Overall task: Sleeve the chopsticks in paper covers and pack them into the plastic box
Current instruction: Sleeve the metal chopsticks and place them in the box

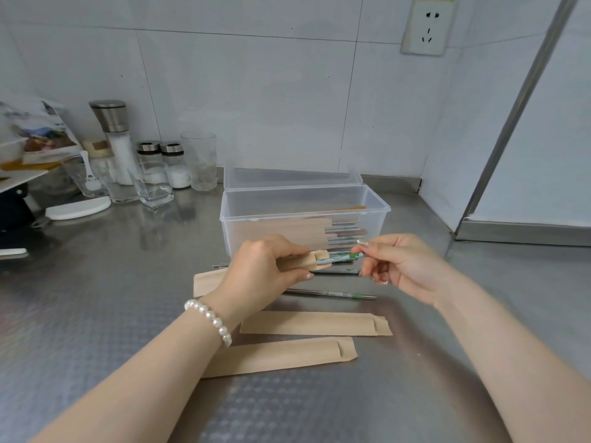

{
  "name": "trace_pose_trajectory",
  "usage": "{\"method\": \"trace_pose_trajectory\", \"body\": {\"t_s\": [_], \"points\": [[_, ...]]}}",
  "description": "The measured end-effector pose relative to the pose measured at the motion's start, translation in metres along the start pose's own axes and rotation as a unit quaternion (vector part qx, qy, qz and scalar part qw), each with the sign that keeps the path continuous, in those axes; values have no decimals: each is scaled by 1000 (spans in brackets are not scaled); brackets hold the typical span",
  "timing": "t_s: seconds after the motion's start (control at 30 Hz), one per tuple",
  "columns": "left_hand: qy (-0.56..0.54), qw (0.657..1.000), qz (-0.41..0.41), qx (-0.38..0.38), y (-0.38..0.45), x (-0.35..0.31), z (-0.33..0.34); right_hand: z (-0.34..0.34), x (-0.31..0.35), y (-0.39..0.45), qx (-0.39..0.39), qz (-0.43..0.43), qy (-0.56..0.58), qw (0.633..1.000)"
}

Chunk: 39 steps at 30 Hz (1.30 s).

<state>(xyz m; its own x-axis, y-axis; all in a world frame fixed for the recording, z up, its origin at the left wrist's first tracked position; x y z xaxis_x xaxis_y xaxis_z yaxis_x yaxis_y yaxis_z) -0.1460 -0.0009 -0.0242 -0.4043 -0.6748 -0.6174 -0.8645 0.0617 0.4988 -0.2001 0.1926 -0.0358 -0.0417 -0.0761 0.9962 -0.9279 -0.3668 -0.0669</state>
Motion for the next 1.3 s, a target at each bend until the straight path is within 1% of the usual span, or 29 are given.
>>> {"method": "trace_pose_trajectory", "body": {"t_s": [0.27,0.33,0.4,0.47,0.5,0.6,0.67,0.7,0.83,0.9,0.97,1.03,1.1,1.13,1.2,1.3], "points": [[2,1000,6,4,-1,-3,1,8,-2,-3,38,11,-40,998],[1,1000,3,-6,0,-2,-2,3,-2,1,-1,9,-25,1000],[2,1000,-6,-23,2,0,-7,-7,-1,5,-83,-29,-37,995],[9,999,-20,-41,4,4,-12,-17,0,8,-158,-83,-156,972],[14,999,-26,-46,5,6,-13,-17,0,10,-163,-98,-228,955],[20,999,-38,-34,4,9,-11,-9,-8,16,-100,-77,-392,911],[19,999,-39,-21,4,9,-8,-6,-13,19,-74,-63,-442,892],[19,999,-39,-16,4,9,-7,-5,-14,20,-72,-64,-445,891],[21,999,-35,-8,3,8,-6,-6,-13,20,-78,-89,-422,899],[19,999,-36,-7,3,8,-6,-7,-9,18,-89,-110,-386,912],[15,999,-38,-7,3,8,-7,-12,-2,15,-113,-122,-299,940],[14,999,-35,-9,3,7,-7,-19,5,11,-131,-134,-185,965],[16,999,-37,-9,3,7,-8,-29,10,8,-150,-144,-61,976],[17,999,-41,-9,2,7,-8,-35,12,7,-164,-149,1,975],[20,999,-44,-10,3,7,-8,-52,16,5,-202,-159,103,961],[22,999,-45,-10,3,8,-8,-79,21,-1,-266,-179,179,930]]}}
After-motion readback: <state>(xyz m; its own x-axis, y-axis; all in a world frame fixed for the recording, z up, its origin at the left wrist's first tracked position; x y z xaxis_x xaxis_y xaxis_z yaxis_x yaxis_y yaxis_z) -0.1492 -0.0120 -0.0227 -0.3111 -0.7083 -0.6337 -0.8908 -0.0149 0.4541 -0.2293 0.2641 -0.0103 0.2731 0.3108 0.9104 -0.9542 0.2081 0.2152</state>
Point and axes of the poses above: each hand's wrist, its own y-axis towards the middle knuckle, its own z-axis out of the palm, x = y × z, the point moved 5 cm from there along y, towards the middle knuckle, and after that the axes turned 3 degrees about -y, right-handed, at the moved point
